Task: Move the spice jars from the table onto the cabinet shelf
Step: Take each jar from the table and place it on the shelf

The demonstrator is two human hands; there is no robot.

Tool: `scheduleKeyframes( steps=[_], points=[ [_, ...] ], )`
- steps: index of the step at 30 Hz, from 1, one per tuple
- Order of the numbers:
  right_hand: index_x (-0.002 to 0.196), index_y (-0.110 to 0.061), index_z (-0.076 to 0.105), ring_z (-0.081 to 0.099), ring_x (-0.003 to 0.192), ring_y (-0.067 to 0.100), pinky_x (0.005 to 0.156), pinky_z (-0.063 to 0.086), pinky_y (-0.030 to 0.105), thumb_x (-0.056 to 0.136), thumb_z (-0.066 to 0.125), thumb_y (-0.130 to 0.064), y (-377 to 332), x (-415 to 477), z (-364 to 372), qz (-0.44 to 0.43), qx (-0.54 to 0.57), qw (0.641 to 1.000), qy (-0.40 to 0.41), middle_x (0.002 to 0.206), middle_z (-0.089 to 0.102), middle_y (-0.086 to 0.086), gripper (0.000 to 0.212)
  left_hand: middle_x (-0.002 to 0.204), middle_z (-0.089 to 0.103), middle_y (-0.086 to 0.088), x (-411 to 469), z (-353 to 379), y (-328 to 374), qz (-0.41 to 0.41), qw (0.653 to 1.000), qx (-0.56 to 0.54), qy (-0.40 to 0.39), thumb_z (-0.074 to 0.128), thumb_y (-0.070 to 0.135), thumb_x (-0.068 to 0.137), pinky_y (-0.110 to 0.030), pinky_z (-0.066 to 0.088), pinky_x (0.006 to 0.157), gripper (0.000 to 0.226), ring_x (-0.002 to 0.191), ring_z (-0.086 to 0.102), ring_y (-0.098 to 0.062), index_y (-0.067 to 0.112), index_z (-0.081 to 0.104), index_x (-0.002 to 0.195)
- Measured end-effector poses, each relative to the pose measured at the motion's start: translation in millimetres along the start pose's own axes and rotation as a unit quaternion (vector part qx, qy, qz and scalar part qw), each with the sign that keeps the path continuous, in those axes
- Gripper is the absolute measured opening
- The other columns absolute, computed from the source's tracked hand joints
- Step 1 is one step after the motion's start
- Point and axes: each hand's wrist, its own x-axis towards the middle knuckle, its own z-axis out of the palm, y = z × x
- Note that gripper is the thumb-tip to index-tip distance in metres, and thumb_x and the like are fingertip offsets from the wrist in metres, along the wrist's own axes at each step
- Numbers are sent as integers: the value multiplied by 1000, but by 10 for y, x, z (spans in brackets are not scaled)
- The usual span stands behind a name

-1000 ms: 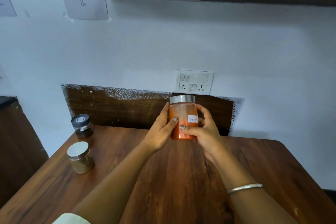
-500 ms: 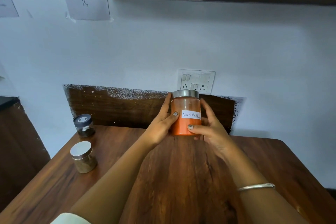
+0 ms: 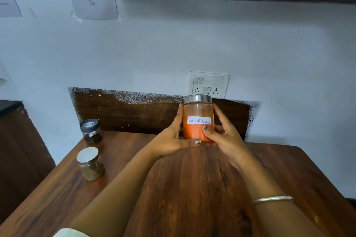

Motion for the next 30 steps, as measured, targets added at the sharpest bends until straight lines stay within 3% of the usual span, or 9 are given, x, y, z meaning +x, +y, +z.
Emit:
scheduleKeyframes(
  steps=[6, 10, 13, 17, 21, 24, 30],
  points=[
    [135, -58, 15, 55, 115, 21, 88, 54, 39, 58, 76, -41, -33, -32, -60, 2, -36, 998, -50, 129, 49, 3, 100, 145, 36, 1, -15, 17, 17, 22, 999, -12, 21, 72, 24, 80, -41, 42, 104, 112, 124, 47, -18, 41, -18, 143],
    [134, -61, 2, 52, 111, 11, 83, 48, 24, 56, 79, -43, -49, -39, -112, -1, -94, 991, -90, 121, 45, -14, 111, 140, 45, -4, -10, 30, -2, 27, 999, 7, 33, 72, 26, 79, -45, 42, 104, 111, 120, 51, -19, 47, -17, 141],
    [137, -60, -6, 56, 104, 9, 84, 49, 25, 55, 75, -55, -86, -37, -153, -3, -166, 982, -95, 114, 48, -18, 115, 134, 49, -3, -8, 43, -22, 35, 998, 5, 42, 73, 25, 78, -46, 43, 103, 112, 117, 54, -18, 49, -16, 141],
    [137, -58, -13, 62, 89, 6, 75, 49, 19, 51, 66, -73, -128, -49, -227, -12, -254, 964, -72, 106, 58, -15, 118, 130, 45, 9, 34, 61, -7, 42, 998, 16, 48, 74, 28, 77, -44, 42, 104, 110, 119, 52, -15, 51, -14, 140],
    [125, -68, -14, 64, 77, -2, 58, 43, 7, 44, 59, -84, -158, -57, -293, -30, -278, 959, -46, 90, 62, -17, 110, 137, 46, 3, 72, 92, 34, 50, 997, 39, 53, 72, 35, 77, -42, 41, 105, 109, 118, 52, -16, 48, -15, 141],
    [119, -73, -14, 62, 79, -10, 55, 43, 3, 48, 62, -79, -186, -58, -359, -43, -269, 961, -36, 89, 60, -20, 105, 141, 44, 2, 128, 122, 98, 69, 995, 50, 52, 72, 35, 77, -36, 42, 104, 110, 119, 52, -15, 47, -16, 141],
    [130, -68, -9, 62, 80, -6, 59, 44, 2, 59, 71, -58, -357, -27, -620, -61, -258, 964, 7, 99, 54, -26, 107, 135, 43, 15, 356, 185, 403, 116, 991, 54, 33, 67, 41, 78, -22, 41, 98, 105, 116, 52, -7, 47, -16, 141]
  ],
)
